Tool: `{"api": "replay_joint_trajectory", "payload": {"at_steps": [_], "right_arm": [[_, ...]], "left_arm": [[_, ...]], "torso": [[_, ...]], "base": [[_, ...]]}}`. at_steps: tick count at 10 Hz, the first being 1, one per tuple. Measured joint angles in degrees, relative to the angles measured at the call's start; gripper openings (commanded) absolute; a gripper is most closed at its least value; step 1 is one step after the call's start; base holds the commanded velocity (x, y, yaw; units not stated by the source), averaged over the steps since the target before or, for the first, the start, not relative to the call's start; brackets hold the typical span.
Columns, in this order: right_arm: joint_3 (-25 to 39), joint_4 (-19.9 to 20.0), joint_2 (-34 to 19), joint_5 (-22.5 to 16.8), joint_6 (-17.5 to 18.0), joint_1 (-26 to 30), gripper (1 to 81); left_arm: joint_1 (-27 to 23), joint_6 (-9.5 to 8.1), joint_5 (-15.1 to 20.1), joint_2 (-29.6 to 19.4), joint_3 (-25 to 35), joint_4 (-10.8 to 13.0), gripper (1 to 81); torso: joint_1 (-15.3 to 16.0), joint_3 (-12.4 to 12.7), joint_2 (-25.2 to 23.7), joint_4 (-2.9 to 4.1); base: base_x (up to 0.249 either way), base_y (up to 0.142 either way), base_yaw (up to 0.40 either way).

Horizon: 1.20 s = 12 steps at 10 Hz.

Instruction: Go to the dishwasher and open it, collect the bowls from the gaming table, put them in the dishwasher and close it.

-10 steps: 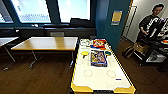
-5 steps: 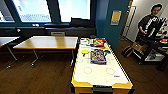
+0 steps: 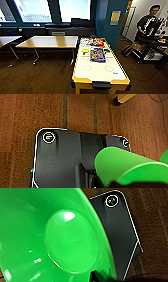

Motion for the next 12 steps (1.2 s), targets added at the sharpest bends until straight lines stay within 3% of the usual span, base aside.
{"api": "replay_joint_trajectory", "payload": {"at_steps": [8, 12], "right_arm": [[-1.0, 0.0, 0.6, 0.6, 0.0, -0.7, 1.0], [-1.0, -0.5, 0.9, 0.2, -0.5, -1.7, 1.0]], "left_arm": [[1.7, 0.0, -0.1, 2.8, -4.8, 1.3, 1.0], [2.1, 0.0, -0.1, 2.8, -4.9, 1.3, 1.0]], "torso": [[0.0, 0.5, 0.0, 0.0], [-0.1, 5.7, -0.1, 0.0]], "base": [[-0.112, 0.0, 0.0], [-0.114, 0.0, 0.0]]}}
